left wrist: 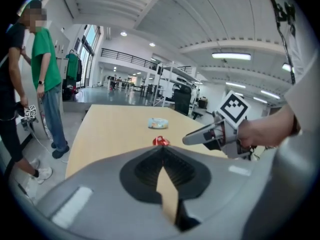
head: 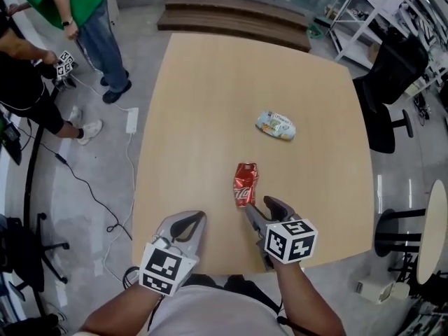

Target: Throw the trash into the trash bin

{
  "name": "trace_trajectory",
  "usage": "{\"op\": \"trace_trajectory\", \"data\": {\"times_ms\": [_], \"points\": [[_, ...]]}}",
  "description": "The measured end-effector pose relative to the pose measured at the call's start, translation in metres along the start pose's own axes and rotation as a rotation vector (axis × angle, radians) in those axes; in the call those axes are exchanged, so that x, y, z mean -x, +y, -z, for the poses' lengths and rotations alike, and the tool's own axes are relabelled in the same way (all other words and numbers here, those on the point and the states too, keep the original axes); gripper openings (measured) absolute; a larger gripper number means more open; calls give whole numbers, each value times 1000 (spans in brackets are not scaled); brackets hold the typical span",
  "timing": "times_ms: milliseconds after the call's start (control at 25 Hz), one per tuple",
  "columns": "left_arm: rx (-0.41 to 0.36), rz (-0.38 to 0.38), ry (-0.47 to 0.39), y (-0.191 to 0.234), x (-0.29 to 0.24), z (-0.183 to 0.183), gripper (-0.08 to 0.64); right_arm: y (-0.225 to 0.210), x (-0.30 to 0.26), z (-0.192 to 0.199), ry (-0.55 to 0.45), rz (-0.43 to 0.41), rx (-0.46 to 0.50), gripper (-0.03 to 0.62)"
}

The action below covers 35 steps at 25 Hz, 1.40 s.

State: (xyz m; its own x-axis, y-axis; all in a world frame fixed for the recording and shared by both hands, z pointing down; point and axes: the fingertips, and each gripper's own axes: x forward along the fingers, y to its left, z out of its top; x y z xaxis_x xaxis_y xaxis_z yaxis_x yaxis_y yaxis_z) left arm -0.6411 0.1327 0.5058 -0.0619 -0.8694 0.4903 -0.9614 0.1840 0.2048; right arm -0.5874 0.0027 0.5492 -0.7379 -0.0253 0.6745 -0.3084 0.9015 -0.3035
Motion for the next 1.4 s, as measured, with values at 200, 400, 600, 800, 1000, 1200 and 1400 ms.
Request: {"op": "trace_trajectory", "data": {"times_ms": [200, 400, 600, 800, 1000, 1200, 1400], "points": [[41, 19, 21, 14, -8, 6, 8, -8, -32, 10, 85, 65, -16, 325], [87, 16, 39, 32, -12, 12, 8, -20, -57, 25, 167, 120, 4, 368], [121, 17, 47, 40, -15, 17, 8, -32, -69, 39, 221, 179, 49, 379], [129, 32, 56, 39, -14, 21, 8, -36, -73, 51, 268, 220, 107, 379], [129, 39, 55, 40, -14, 20, 8, -41, -76, 59, 288, 244, 138, 376], [121, 45, 53, 39, -14, 20, 8, -44, -75, 57, 274, 255, 153, 344], [118, 46, 48, 42, -12, 17, 8, -37, -75, 45, 238, 244, 173, 337]]}}
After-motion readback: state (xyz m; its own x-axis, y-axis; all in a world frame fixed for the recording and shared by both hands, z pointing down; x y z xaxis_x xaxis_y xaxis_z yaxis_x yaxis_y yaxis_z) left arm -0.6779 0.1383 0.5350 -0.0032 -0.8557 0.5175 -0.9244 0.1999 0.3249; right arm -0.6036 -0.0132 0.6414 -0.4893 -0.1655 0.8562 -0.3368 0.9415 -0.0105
